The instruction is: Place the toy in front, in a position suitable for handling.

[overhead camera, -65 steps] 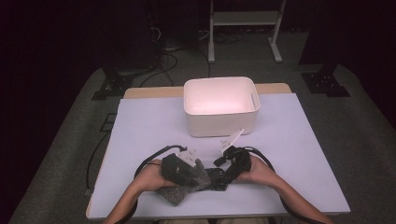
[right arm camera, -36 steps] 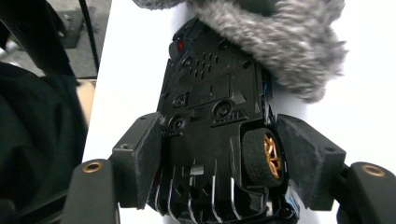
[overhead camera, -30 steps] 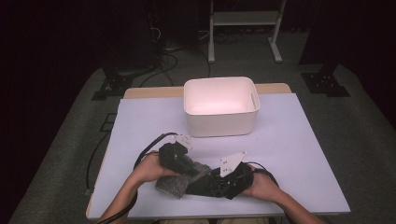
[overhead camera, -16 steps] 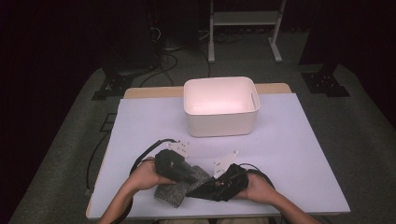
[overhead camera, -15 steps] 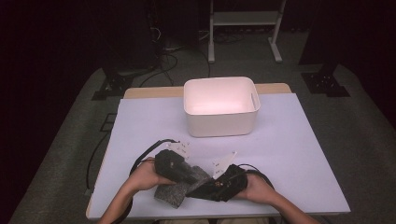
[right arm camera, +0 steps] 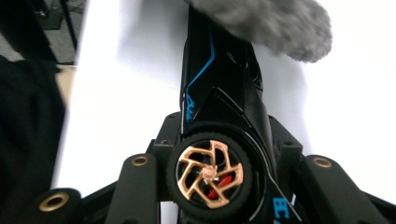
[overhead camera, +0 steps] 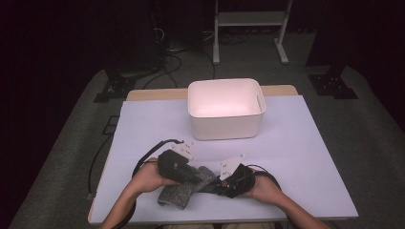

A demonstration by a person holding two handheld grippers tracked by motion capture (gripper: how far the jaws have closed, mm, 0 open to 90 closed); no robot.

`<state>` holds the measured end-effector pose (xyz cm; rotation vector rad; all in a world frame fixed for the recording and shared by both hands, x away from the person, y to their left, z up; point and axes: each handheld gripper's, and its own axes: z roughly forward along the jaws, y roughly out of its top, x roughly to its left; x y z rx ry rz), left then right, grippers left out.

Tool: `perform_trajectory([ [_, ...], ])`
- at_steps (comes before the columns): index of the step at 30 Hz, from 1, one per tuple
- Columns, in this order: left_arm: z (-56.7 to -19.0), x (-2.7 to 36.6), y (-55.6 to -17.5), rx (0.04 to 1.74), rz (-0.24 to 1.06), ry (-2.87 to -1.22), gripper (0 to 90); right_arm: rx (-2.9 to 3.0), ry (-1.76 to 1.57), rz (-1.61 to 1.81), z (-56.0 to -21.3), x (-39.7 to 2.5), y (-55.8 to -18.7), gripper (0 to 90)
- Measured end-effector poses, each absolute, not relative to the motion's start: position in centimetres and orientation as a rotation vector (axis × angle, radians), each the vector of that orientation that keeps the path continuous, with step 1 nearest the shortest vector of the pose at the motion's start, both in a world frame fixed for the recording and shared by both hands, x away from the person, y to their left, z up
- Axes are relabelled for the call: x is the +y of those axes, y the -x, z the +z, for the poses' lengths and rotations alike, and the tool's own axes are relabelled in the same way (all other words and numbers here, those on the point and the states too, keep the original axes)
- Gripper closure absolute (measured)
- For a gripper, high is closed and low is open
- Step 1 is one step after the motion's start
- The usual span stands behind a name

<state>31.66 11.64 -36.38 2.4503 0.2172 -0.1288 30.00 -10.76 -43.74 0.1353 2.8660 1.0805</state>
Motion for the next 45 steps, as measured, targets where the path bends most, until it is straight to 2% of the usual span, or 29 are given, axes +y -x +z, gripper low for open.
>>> perform_trajectory([
  [4,-36.5,10.5,-32.3,0.217,-0.065,-2.516,79.4,2.863,-0.189,1.088,-43.9,-11.0,-31.6,55.8],
  [7,-36.9,10.1,-32.3,0.203,-0.066,-2.531,79.4,2.861,-0.208,1.105,-44.1,-11.1,-31.7,55.3],
  [11,-37.0,10.4,-32.1,0.209,-0.065,-2.518,79.3,2.853,-0.225,1.140,-43.9,-11.8,-31.4,44.0],
  [15,-37.1,10.5,-31.9,0.186,-0.064,-2.509,78.7,2.823,-0.242,1.171,-43.5,-13.5,-31.0,41.7],
  [20,-37.0,10.3,-31.9,0.184,-0.047,-2.524,78.4,2.791,-0.294,1.215,-43.5,-15.1,-30.6,43.8],
  [24,-36.7,9.7,-31.8,0.151,-0.015,-2.553,78.5,2.776,-0.288,1.232,-43.7,-15.1,-30.6,56.2],
  [29,-36.6,8.4,-31.7,0.114,-0.019,-2.568,79.9,2.762,-0.268,1.229,-43.7,-15.1,-30.3,56.7],
  [39,-36.5,3.4,-31.6,-0.006,-0.016,-2.625,80.1,2.744,-0.270,1.242,-43.9,-15.1,-30.1,56.7],
  [45,-36.5,3.8,-32.1,-0.003,-0.048,-2.616,80.5,2.747,-0.285,1.245,-43.8,-15.0,-30.1,56.7],
])
